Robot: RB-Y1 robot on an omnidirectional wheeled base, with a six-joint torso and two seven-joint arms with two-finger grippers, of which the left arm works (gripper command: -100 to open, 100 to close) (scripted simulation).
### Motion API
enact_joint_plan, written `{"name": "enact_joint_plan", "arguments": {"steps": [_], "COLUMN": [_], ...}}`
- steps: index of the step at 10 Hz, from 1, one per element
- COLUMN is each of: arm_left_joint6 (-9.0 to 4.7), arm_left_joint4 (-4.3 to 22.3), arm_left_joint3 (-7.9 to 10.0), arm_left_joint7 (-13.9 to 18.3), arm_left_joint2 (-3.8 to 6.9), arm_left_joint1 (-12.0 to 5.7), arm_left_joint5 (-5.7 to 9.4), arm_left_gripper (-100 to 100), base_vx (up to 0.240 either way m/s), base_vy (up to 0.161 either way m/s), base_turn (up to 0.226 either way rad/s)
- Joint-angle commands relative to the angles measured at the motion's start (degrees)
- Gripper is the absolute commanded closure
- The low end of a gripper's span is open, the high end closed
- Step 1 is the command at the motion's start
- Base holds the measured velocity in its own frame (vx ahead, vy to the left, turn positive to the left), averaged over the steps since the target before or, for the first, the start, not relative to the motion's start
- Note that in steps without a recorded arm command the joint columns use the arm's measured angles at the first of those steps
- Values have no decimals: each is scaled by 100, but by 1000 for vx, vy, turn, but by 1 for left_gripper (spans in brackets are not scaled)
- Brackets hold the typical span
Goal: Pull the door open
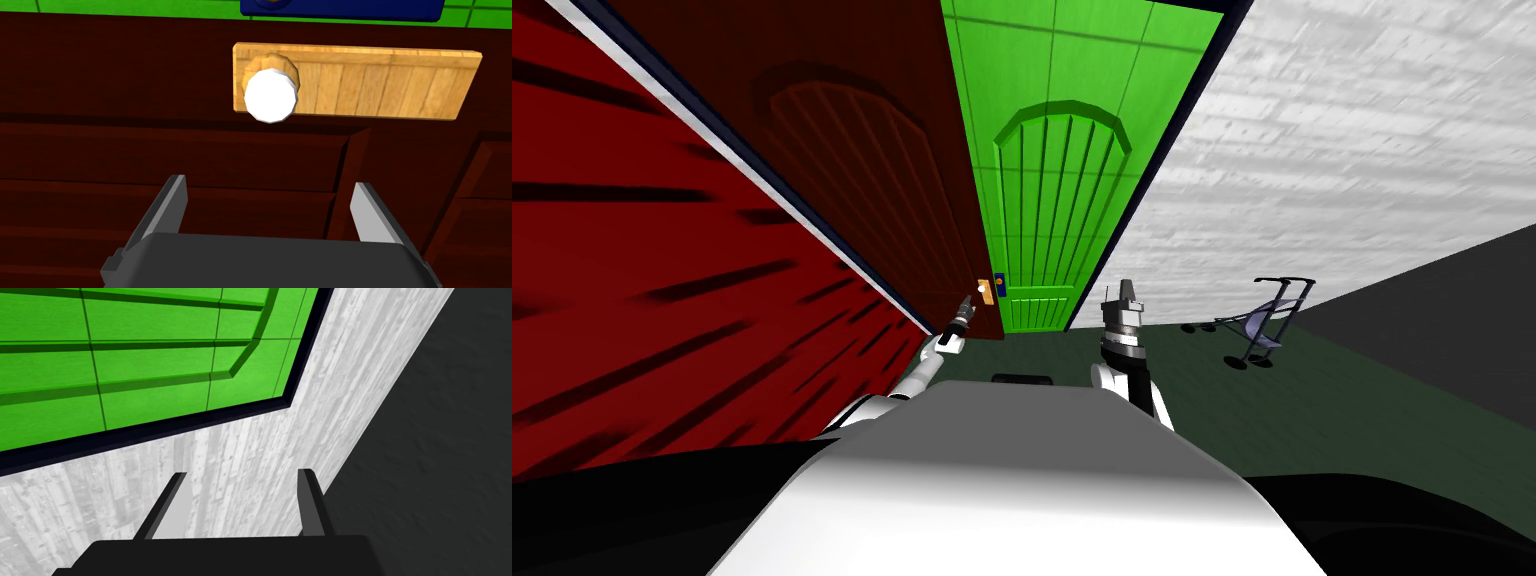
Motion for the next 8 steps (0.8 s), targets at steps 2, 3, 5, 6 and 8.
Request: {"name": "enact_joint_plan", "arguments": {"steps": [2, 3, 5, 6, 8], "arm_left_joint6": [-11, -13, -24, -32, -47], "arm_left_joint4": [144, 157, 216, 235, 229], "arm_left_joint3": [146, 159, 215, 229, 209], "arm_left_joint7": [-43, -48, -74, -87, -105], "arm_left_joint2": [40, 41, 36, 17, -45], "arm_left_joint1": [69, 71, 69, 46, -37], "arm_left_joint5": [13, 14, 14, 10, -4], "arm_left_gripper": [-100, -100, -100, -100, -100], "base_vx": [-10, 116, 173, 180, 210], "base_vy": [23, 114, 87, 27, -38], "base_turn": [92, 76, -14, -27, -94]}}
